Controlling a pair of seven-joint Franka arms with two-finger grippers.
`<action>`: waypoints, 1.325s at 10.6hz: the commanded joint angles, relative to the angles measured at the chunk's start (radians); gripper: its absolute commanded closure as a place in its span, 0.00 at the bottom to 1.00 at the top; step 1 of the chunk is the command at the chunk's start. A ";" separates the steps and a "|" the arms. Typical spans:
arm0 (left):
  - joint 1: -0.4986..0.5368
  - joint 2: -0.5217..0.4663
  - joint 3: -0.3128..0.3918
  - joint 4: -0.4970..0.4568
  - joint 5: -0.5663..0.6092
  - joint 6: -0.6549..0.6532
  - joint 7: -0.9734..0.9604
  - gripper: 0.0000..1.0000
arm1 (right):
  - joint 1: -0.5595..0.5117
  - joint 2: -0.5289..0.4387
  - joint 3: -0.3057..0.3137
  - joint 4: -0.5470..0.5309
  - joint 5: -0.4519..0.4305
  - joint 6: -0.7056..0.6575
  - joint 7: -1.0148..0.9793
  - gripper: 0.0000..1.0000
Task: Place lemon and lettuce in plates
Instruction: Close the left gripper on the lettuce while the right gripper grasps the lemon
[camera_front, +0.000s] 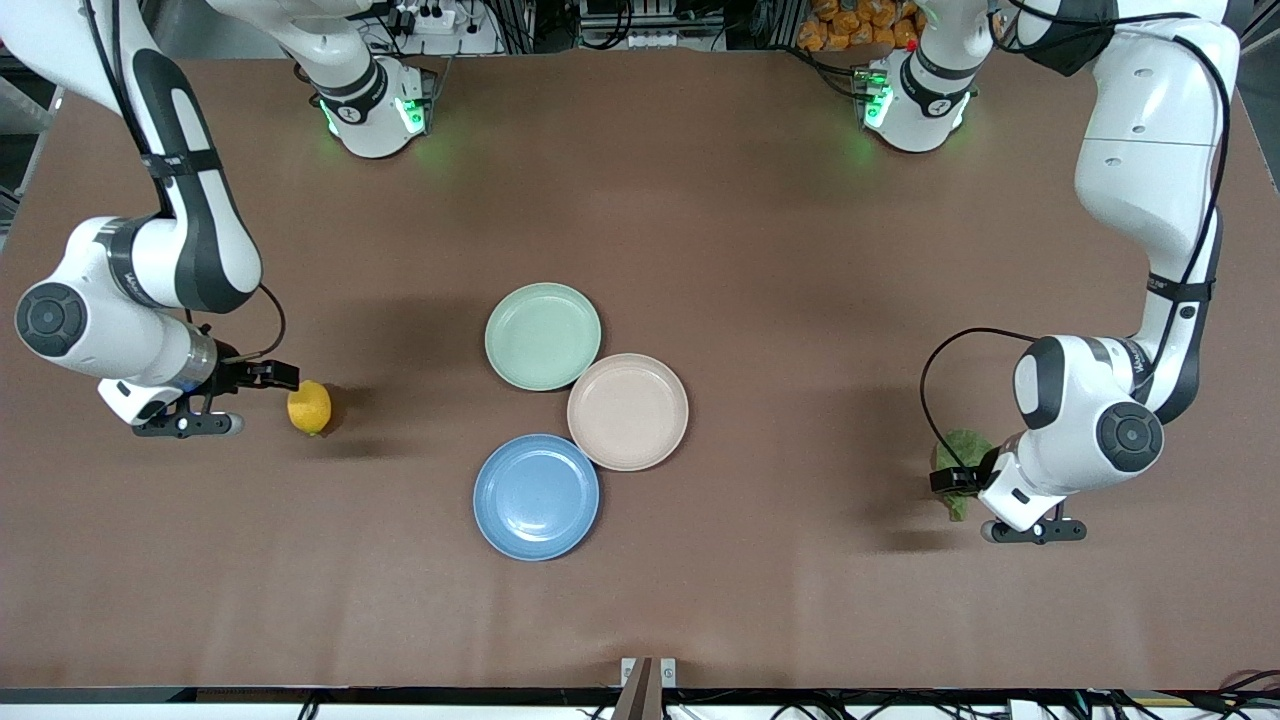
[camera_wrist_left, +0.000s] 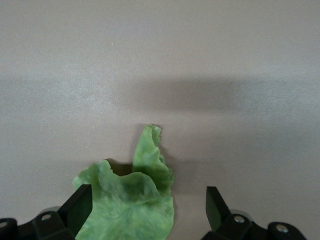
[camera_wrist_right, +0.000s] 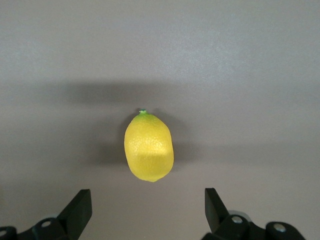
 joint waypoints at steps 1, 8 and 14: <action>-0.001 0.023 0.008 0.011 0.028 0.013 -0.028 0.00 | 0.000 0.032 0.005 -0.010 0.018 0.048 -0.016 0.00; -0.001 0.040 0.013 -0.003 0.030 0.013 -0.028 0.00 | 0.017 0.110 0.005 -0.021 0.057 0.148 -0.016 0.00; 0.000 0.040 0.013 -0.005 0.030 0.015 -0.030 1.00 | 0.014 0.145 0.005 -0.021 0.057 0.168 -0.016 0.00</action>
